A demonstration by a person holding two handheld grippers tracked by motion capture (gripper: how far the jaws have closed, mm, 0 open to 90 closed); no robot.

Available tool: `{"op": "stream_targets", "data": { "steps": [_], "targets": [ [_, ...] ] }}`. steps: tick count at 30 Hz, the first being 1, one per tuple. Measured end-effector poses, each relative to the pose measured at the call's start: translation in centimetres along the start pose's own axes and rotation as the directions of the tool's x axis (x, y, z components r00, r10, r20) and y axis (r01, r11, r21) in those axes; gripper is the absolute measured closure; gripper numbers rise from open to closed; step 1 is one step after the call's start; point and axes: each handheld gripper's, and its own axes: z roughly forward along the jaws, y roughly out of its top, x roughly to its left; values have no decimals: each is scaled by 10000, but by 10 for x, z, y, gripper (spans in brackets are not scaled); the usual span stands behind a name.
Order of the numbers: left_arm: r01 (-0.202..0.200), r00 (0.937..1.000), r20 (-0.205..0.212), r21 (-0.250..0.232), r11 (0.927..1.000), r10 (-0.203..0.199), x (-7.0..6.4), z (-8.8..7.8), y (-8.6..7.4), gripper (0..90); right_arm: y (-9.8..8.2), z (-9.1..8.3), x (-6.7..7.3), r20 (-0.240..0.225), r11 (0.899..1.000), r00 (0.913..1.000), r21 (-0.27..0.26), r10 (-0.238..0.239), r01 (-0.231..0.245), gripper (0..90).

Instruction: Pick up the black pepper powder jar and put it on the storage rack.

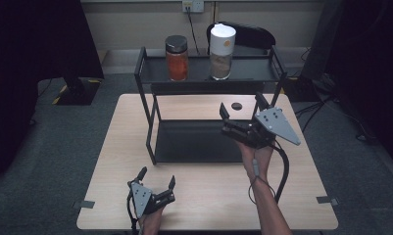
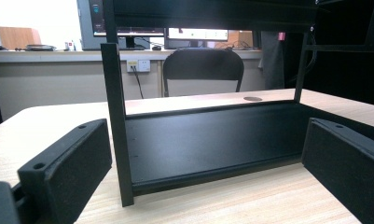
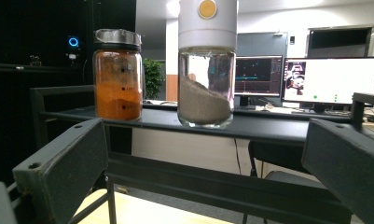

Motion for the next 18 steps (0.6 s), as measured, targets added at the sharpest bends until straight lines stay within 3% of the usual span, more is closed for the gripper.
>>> {"op": "stream_targets", "data": {
  "steps": [8, 18],
  "targets": [
    [2, 10000, 0, -1, 10000, -2, 0, 0, 0, 8, -26, -22, 3, 50, 9999, 9999, 1, -138, 138, 0],
    [4, 10000, -1, -3, 10000, -4, 0, 0, 0, 8, -54, -44, 7, 31, 10000, 10000, -45, 20, -20, 0]
  ]
}}
